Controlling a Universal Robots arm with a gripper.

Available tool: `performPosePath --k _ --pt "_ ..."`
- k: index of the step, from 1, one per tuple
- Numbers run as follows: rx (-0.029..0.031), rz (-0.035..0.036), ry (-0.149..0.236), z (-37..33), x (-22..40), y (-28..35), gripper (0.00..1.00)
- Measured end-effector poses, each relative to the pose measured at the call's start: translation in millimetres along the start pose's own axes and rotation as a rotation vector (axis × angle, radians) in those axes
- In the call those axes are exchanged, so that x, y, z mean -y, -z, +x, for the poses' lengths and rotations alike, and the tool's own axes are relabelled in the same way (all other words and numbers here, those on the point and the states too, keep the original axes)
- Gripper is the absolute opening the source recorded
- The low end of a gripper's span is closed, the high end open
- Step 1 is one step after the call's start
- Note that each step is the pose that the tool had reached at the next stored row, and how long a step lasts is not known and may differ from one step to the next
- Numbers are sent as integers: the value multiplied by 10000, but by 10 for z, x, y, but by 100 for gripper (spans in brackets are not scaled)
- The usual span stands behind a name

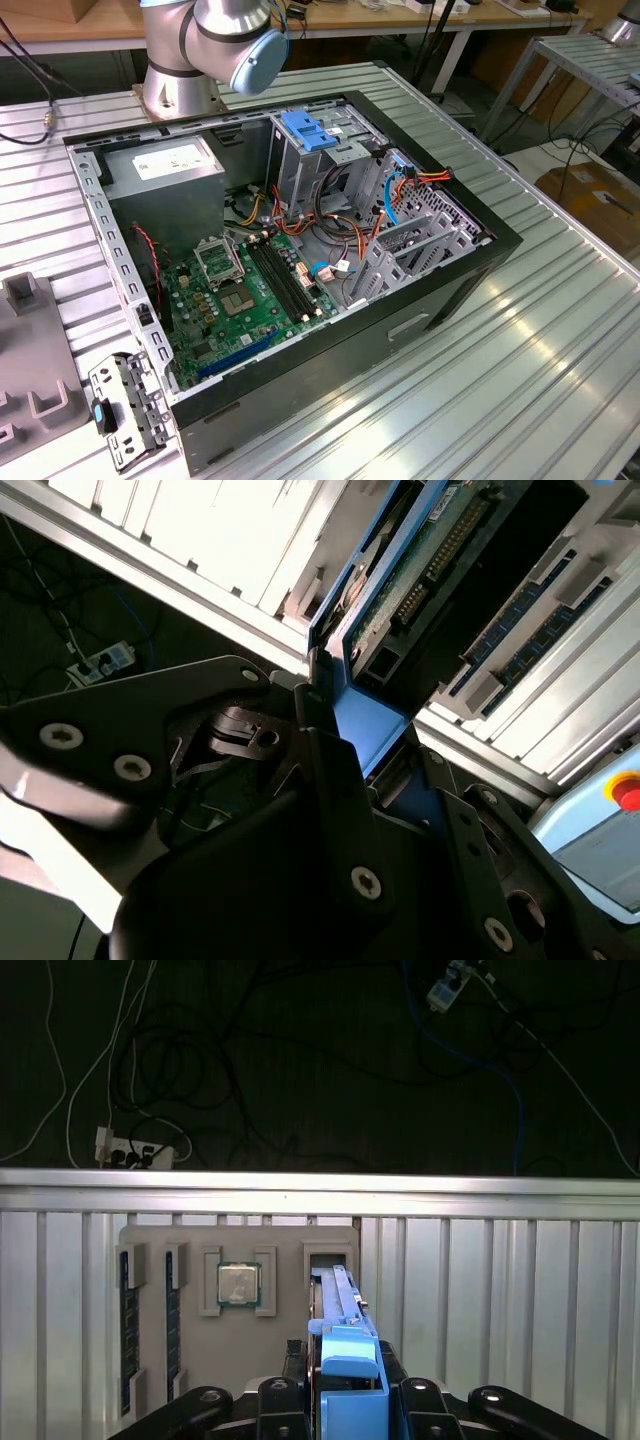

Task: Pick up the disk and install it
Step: 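Pick up the disk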

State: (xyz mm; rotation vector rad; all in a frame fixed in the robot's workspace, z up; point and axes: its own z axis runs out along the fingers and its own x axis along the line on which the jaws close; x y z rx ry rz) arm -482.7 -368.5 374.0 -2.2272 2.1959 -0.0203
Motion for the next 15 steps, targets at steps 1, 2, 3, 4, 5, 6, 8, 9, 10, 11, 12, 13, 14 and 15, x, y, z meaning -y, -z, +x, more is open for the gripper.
performPosePath --k 1,2,3,4,5,6,8,9,10,11,12,13,14,15 --pt "0 0 0 0 0 6 37" --pt "1 1 0 0 0 15 37" --pt "0 0 0 0 0 22 37" --pt "1 1 0 0 1 25 37" --pt "0 -1 0 0 0 30 37" --pt "0 -1 0 0 1 34 37" --pt "0 0 0 0 1 45 37" --pt "0 0 0 0 1 51 37" --pt "0 -1 0 0 1 61 37" --pt "-1 -3 0 0 2 75 37" --pt "0 -1 0 0 2 87 37" --pt "1 0 0 0 2 98 37" --pt "0 0 0 0 2 115 37" --pt "0 -1 0 0 3 129 37"
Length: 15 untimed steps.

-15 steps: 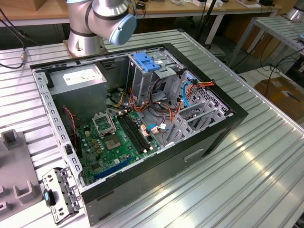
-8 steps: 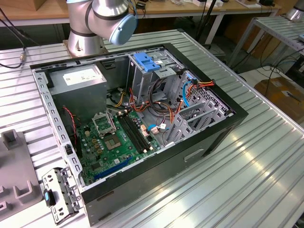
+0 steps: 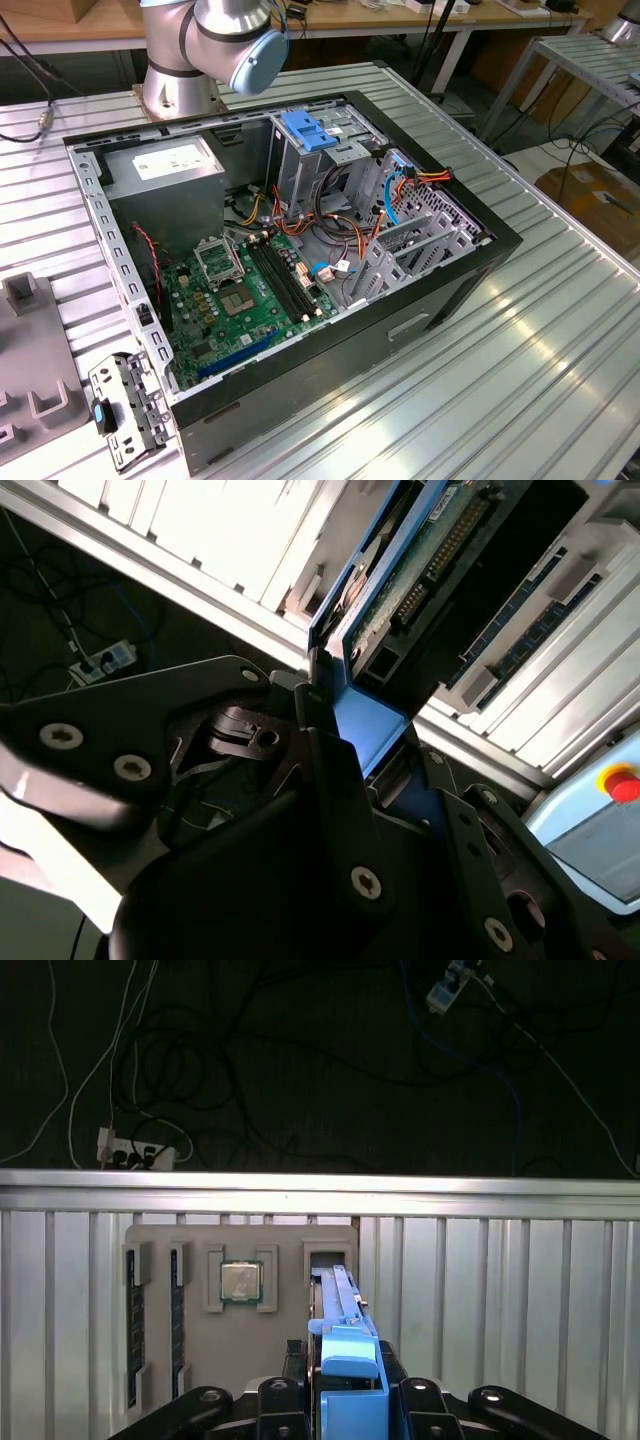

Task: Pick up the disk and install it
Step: 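Pick up the disk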

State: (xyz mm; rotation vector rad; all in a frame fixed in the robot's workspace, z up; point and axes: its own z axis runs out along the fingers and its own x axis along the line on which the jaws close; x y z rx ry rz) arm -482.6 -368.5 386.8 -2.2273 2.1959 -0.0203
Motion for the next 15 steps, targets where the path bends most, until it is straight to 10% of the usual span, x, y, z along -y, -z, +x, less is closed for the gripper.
performPosePath --k 15 --pt "1 1 0 0 5 305 37"
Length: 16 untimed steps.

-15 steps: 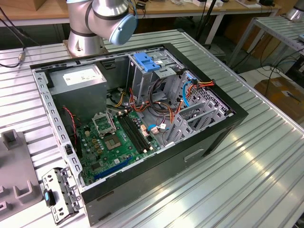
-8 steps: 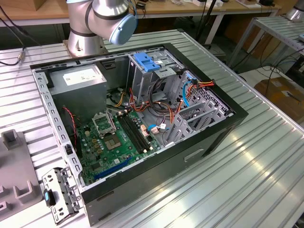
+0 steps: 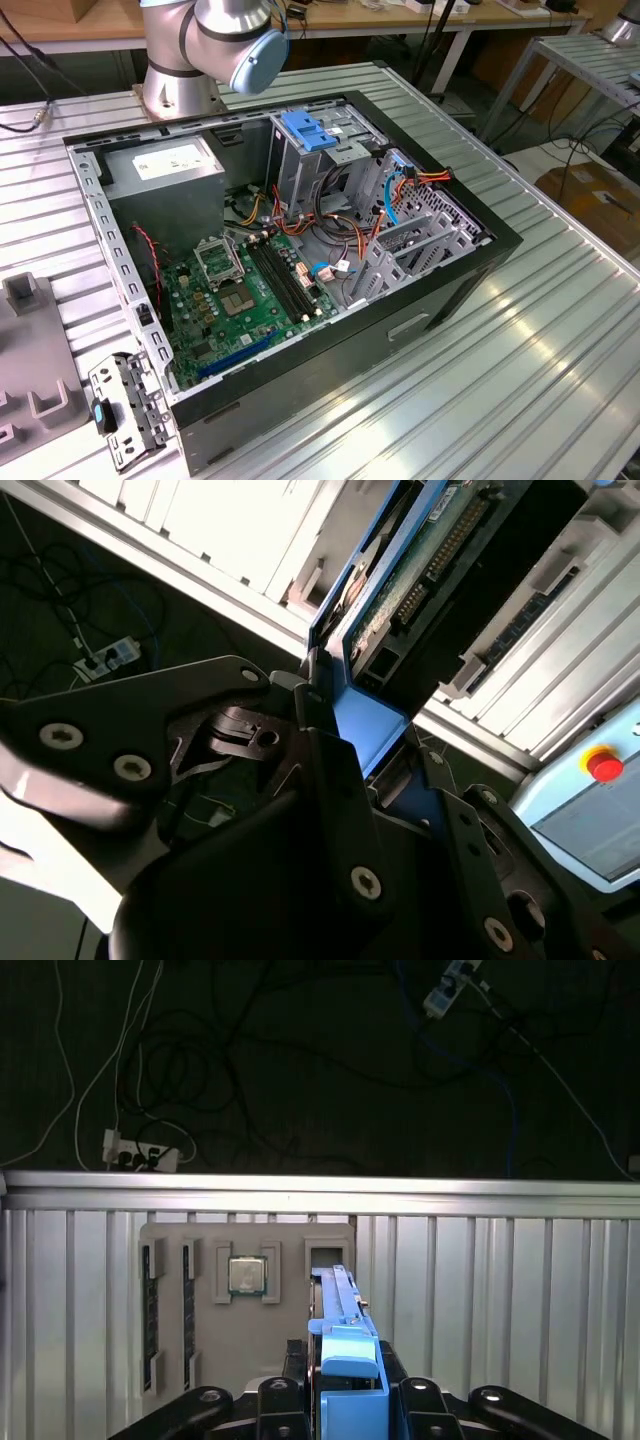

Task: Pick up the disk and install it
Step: 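Pick up the disk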

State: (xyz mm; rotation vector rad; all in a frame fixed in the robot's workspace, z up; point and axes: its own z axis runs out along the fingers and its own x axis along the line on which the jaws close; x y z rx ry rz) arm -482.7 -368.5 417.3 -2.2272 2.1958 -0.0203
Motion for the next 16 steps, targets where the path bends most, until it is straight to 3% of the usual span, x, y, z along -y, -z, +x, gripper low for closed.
performPosePath --k 16 --pt "1 1 0 0 9 440 37"
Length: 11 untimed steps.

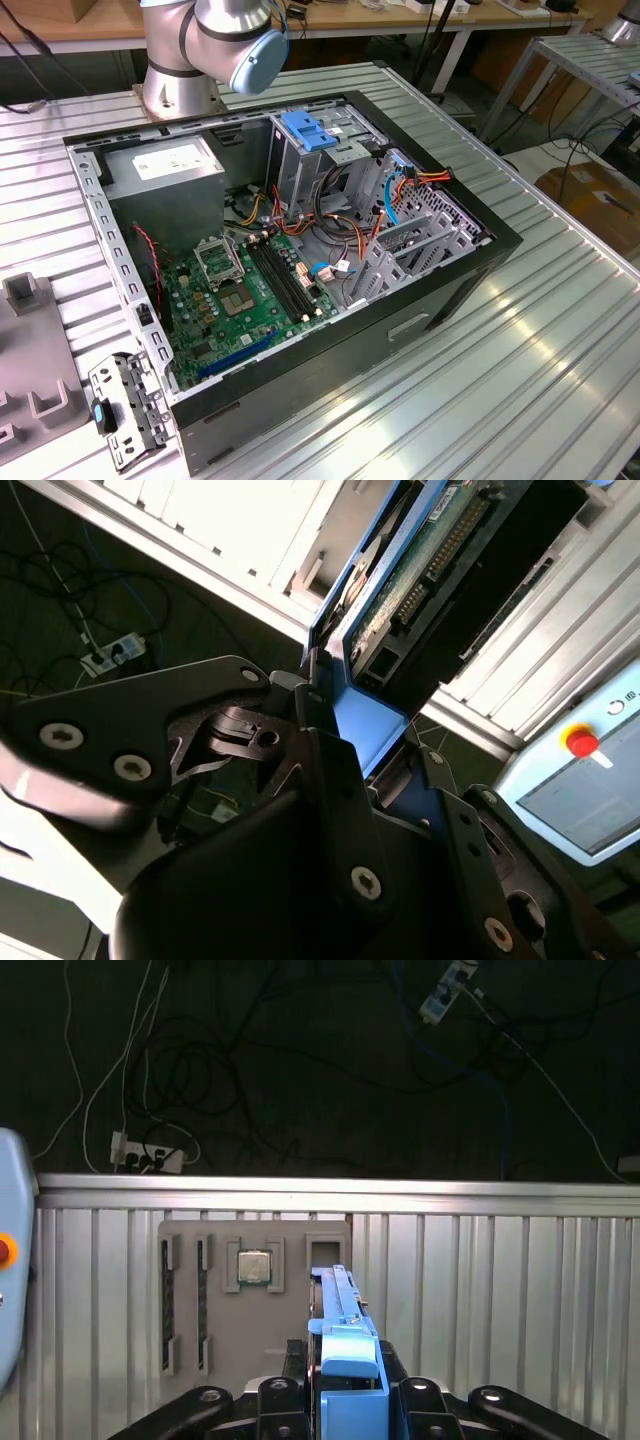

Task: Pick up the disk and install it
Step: 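Pick up the disk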

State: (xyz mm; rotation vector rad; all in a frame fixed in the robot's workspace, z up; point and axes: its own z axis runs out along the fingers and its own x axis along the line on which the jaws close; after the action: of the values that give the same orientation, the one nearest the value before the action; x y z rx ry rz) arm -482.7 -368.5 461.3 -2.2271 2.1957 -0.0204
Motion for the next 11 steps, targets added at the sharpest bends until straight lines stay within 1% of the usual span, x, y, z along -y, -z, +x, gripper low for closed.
performPosePath --k 3,4,9,11 --pt "0 -2 1 0 2 87 37" --pt "-1 -1 0 0 3 126 37" --pt "-1 -3 0 0 5 242 37" --pt "-1 -2 0 0 6 313 37"
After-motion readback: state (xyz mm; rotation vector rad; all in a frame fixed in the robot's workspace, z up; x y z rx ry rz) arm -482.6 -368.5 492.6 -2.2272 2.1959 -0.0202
